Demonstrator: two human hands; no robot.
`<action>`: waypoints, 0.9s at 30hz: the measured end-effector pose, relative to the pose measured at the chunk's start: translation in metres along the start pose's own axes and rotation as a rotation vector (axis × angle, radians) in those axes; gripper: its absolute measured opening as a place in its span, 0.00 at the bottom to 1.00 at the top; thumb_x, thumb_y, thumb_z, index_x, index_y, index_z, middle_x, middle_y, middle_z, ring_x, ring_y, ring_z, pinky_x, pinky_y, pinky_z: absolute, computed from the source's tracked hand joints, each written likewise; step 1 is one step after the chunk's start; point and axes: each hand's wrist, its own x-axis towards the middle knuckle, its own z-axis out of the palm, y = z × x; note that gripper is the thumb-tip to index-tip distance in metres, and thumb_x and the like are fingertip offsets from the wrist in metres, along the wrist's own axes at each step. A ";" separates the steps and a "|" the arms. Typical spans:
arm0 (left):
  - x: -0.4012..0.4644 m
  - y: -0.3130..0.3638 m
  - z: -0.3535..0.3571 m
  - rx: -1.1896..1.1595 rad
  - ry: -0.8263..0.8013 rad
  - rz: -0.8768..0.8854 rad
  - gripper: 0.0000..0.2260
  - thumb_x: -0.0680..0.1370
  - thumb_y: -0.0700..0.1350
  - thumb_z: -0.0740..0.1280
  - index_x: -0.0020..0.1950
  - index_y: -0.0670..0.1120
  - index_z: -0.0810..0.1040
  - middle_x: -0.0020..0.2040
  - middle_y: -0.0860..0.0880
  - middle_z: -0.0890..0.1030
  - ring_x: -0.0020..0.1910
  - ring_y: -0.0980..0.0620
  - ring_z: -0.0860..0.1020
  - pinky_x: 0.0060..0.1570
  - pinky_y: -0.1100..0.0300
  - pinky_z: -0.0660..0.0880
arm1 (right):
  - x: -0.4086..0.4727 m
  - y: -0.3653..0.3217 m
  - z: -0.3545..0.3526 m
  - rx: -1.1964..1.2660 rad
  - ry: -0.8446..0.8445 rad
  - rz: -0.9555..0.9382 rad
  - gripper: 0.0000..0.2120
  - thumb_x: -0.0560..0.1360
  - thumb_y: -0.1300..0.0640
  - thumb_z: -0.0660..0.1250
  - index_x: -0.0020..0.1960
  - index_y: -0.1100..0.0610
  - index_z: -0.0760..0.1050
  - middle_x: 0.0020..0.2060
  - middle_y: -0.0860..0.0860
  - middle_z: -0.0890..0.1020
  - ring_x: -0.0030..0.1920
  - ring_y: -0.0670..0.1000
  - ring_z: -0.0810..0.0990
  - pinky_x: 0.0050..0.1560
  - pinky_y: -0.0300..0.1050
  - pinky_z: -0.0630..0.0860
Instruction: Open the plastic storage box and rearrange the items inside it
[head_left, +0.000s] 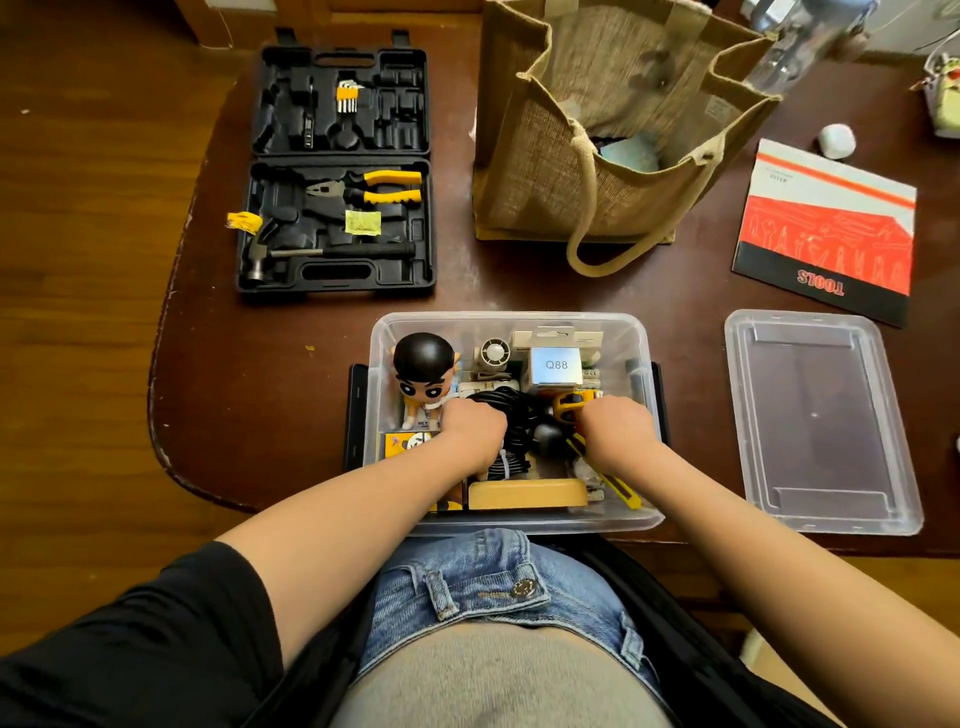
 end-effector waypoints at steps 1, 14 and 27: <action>0.000 0.001 0.000 0.006 0.005 -0.006 0.10 0.74 0.45 0.71 0.54 0.45 0.78 0.52 0.48 0.80 0.53 0.46 0.78 0.39 0.57 0.67 | 0.000 0.000 -0.001 0.013 -0.002 -0.011 0.05 0.74 0.66 0.62 0.42 0.59 0.74 0.44 0.54 0.76 0.43 0.56 0.76 0.37 0.43 0.69; -0.007 -0.007 -0.004 -0.093 -0.036 0.070 0.09 0.75 0.39 0.64 0.53 0.43 0.78 0.53 0.44 0.81 0.52 0.43 0.79 0.40 0.56 0.70 | 0.022 -0.030 0.013 0.322 -0.293 -0.357 0.12 0.76 0.60 0.62 0.54 0.59 0.82 0.54 0.54 0.83 0.55 0.55 0.79 0.56 0.48 0.75; -0.028 -0.008 -0.013 0.198 -0.230 0.295 0.17 0.79 0.40 0.59 0.66 0.51 0.75 0.62 0.48 0.77 0.59 0.47 0.75 0.45 0.55 0.71 | 0.020 -0.035 0.027 0.688 -0.384 -0.388 0.12 0.79 0.57 0.62 0.58 0.55 0.80 0.57 0.49 0.81 0.57 0.48 0.77 0.62 0.42 0.71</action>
